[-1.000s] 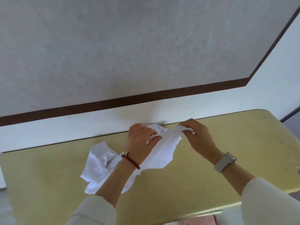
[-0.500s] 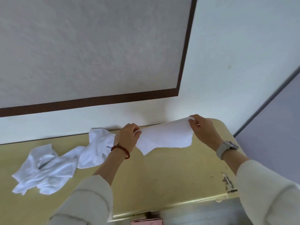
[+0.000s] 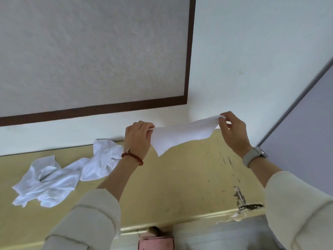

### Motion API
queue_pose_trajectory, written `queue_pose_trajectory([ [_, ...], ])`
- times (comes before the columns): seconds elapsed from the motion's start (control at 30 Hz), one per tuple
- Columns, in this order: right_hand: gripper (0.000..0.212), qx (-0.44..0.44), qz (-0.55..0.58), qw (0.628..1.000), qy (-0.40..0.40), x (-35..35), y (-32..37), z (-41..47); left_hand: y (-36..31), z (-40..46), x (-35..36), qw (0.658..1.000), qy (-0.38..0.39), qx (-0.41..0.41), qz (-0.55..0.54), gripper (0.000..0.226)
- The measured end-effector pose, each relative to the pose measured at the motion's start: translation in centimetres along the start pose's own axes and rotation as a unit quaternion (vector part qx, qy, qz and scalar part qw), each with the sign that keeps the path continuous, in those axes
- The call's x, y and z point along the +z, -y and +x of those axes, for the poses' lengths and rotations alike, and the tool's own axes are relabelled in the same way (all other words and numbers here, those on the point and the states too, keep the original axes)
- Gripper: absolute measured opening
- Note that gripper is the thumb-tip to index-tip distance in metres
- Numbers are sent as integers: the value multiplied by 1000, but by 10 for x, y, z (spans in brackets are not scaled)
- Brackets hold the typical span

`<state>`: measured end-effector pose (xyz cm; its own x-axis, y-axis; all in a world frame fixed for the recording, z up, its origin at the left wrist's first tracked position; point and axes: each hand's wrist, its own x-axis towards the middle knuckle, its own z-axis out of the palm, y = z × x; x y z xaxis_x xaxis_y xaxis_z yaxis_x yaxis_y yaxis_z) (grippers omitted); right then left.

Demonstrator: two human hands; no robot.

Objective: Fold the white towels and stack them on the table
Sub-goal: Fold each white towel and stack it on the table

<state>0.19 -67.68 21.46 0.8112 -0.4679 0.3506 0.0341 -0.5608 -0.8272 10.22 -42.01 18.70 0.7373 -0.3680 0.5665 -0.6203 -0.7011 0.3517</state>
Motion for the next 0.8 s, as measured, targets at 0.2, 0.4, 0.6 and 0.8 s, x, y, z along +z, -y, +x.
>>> queue_pose_trajectory([
  [0.2,40,-7,-142,987,73,-5,-52,-88,8,-101,20,997,64,48,-13,21],
  [0.4,19,86,-254,941,205,5,-122,-208,24,-215,52,962,271,-12,-43,13],
  [0.6,20,187,-245,928,207,21,-141,-237,23,-239,60,887,376,-237,-126,15],
  [0.8,20,218,-156,952,144,40,-141,-199,24,-198,73,853,241,-408,-219,8],
])
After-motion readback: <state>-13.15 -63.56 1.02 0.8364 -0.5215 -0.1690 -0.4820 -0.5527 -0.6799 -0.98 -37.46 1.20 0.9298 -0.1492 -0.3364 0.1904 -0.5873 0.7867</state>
